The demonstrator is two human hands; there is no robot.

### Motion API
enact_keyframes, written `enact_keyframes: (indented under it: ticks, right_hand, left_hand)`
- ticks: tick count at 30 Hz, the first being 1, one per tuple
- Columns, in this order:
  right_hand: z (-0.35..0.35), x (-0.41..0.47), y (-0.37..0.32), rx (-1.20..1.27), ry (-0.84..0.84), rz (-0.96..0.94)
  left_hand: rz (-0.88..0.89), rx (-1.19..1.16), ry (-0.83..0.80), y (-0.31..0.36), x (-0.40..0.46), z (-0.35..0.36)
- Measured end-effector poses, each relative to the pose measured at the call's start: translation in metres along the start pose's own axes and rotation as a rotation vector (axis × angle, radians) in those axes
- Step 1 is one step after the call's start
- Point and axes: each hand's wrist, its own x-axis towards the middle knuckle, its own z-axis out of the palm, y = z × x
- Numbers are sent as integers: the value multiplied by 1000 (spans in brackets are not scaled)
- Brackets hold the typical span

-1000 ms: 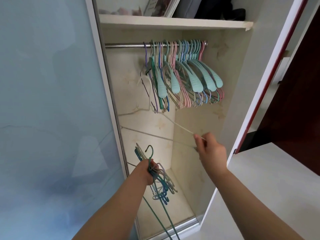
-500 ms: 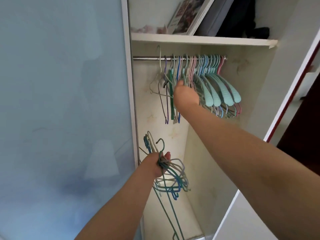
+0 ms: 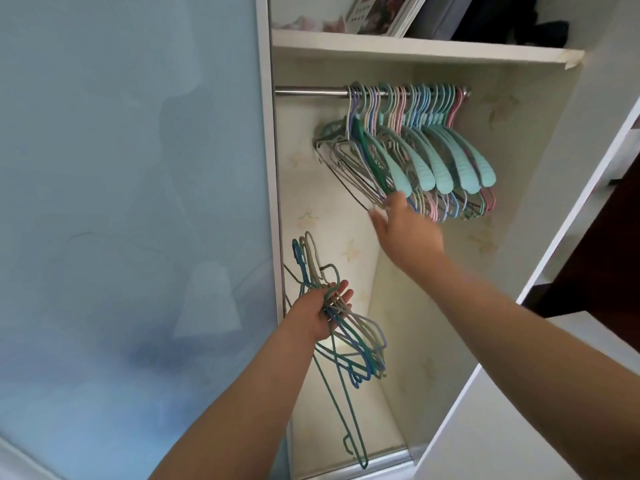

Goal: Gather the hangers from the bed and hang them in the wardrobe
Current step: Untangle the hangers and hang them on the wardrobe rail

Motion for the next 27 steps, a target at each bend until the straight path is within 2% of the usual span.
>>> enact_keyframes:
  ticks: [1, 3, 5, 10, 13, 15, 20, 23, 27]
  right_hand:
    - [9, -15, 2, 32, -134, -34]
    - [34, -43, 6, 95, -559, -62]
    - [51, -66, 8, 315, -833, 31]
    - [65, -95, 26, 769, -870, 265]
    - [62, -105, 34, 989, -1053, 310]
    - [64, -113, 37, 982, -1045, 328]
    - [75, -113, 32, 721, -761, 395]
    - [71, -112, 25, 737, -612, 389]
    - [67, -104, 25, 735, -553, 352]
  left_hand:
    - [-3, 2, -2, -1, 0, -1]
    - [-13, 42, 1, -4, 1, -1]
    - [-29, 94, -11, -9, 2, -1]
    - [-39, 202, -21, -24, 6, 1]
    - [0, 217, 3, -31, 5, 4]
    - [40, 243, -4, -32, 9, 5]
    - [123, 270, -41, -28, 11, 8]
    - [151, 310, -43, -18, 10, 9]
    - [175, 251, -19, -5, 8, 8]
